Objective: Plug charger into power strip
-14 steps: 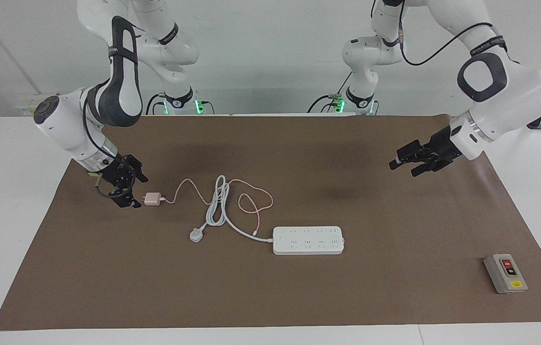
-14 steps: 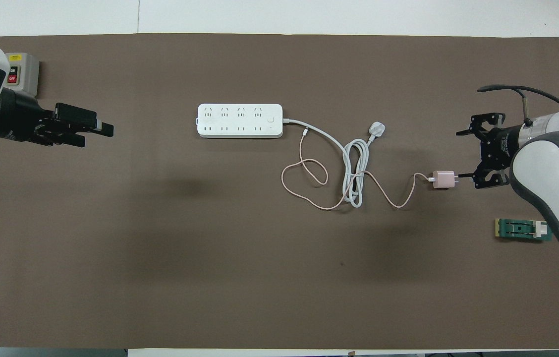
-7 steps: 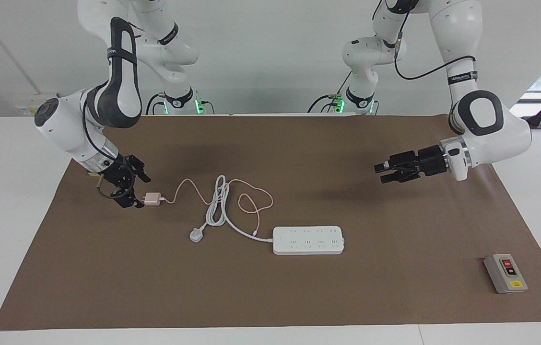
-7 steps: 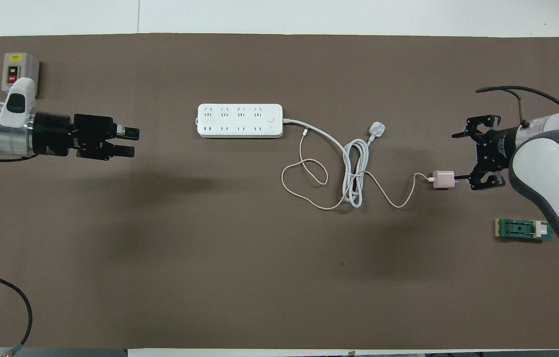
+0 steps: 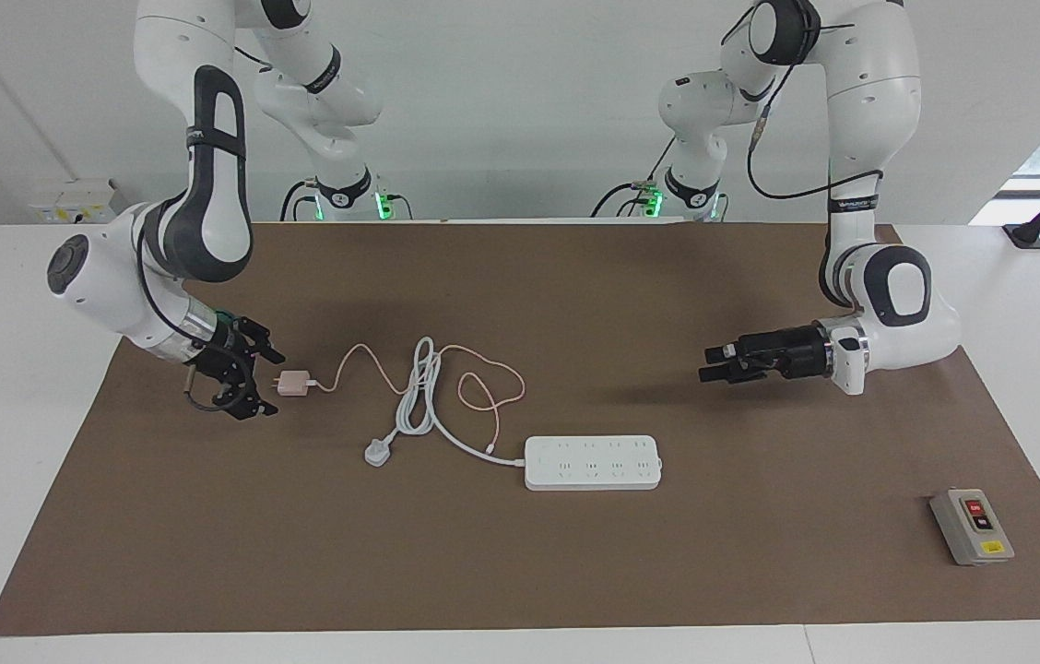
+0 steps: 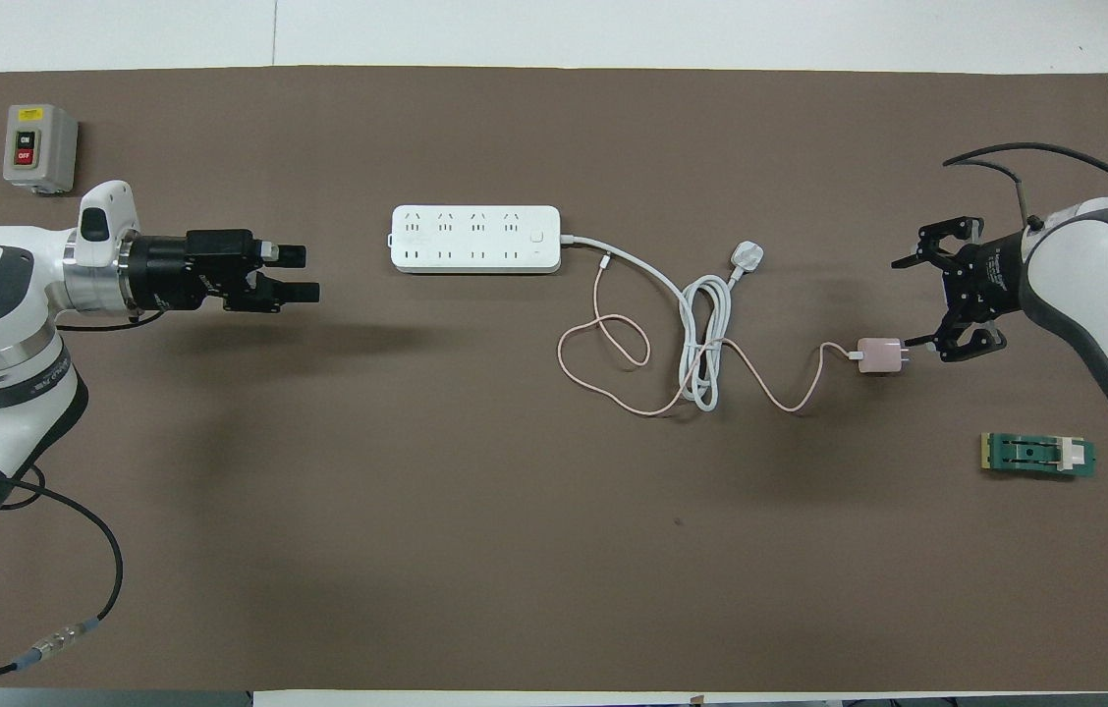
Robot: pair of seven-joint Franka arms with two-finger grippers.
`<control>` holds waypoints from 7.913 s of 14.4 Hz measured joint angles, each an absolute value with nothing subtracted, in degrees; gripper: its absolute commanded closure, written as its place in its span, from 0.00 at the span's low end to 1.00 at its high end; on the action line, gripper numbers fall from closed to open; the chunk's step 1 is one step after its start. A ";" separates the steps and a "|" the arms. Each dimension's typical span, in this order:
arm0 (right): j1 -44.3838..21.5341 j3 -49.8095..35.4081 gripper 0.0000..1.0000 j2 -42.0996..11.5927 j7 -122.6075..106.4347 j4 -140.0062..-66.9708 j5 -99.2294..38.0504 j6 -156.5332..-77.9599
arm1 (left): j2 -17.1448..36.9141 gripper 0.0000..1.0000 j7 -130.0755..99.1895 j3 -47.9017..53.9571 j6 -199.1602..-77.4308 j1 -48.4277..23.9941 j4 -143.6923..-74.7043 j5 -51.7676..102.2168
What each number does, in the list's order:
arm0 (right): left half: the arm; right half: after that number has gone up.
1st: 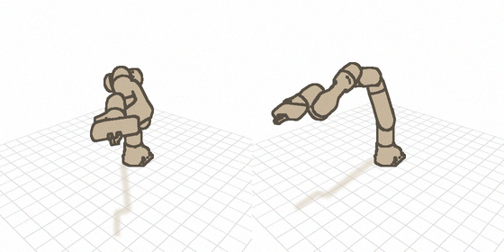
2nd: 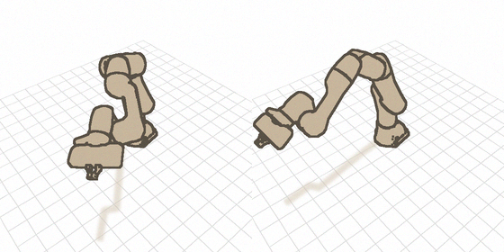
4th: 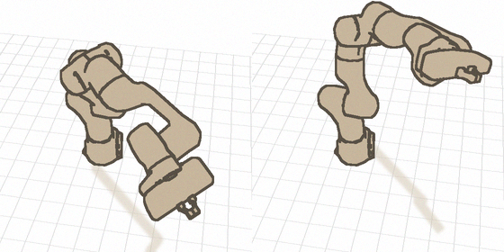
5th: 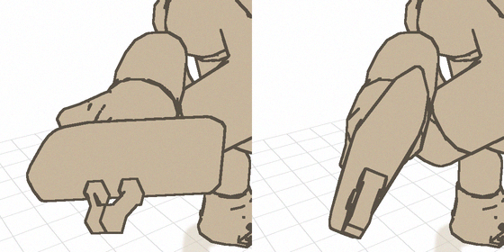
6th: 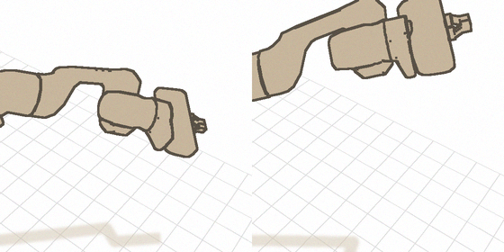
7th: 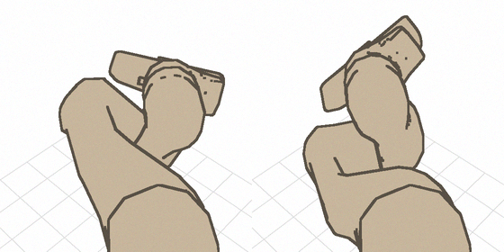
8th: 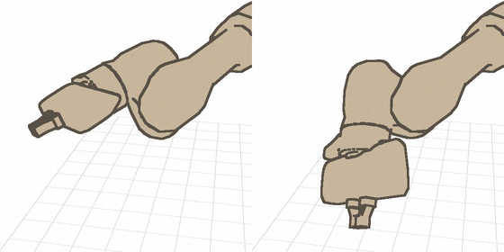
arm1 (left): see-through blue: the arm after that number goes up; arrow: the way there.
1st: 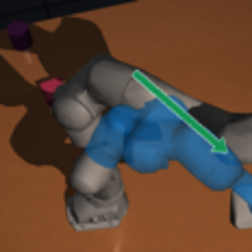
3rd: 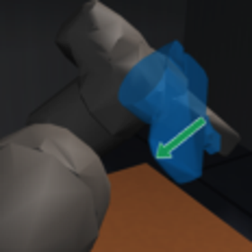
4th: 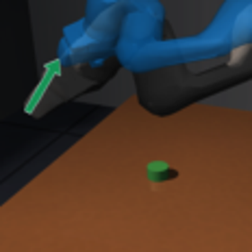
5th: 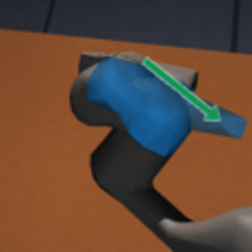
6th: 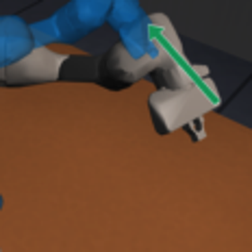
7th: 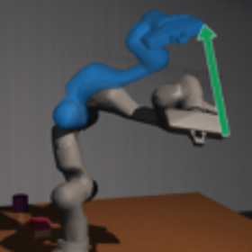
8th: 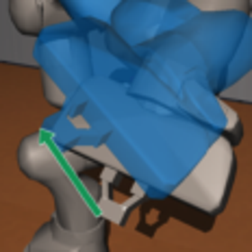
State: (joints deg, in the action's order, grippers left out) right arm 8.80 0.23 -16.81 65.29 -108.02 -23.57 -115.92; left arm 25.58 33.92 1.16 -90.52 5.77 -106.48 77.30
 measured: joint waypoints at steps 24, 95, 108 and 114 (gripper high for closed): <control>9.61 0.37 0.00 -17.64 60.52 -116.15 -24.85 -118.02 | 35.50 0.00 50.73 2.51 -86.66 3.52 -103.67 84.52; -17.04 -2.13 1.00 -12.32 86.72 -101.96 -34.61 -126.34 | 29.99 0.00 39.10 2.81 -92.51 -1.97 -102.41 86.57; -27.25 -2.10 1.00 -16.03 100.57 -99.90 -31.15 -133.06 | 27.04 0.00 37.79 2.96 -94.23 -6.45 -102.55 86.58; -29.05 -2.09 1.00 -18.92 103.98 -97.49 -29.92 -134.41 | 26.60 0.00 44.54 2.98 -94.88 -7.31 -105.17 86.58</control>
State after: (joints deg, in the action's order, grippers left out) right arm -29.05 -2.09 -18.92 103.98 -97.49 -29.92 -134.41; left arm 26.60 44.54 2.98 -94.88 -7.31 -105.17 86.58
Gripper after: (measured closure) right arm 0.533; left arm 0.000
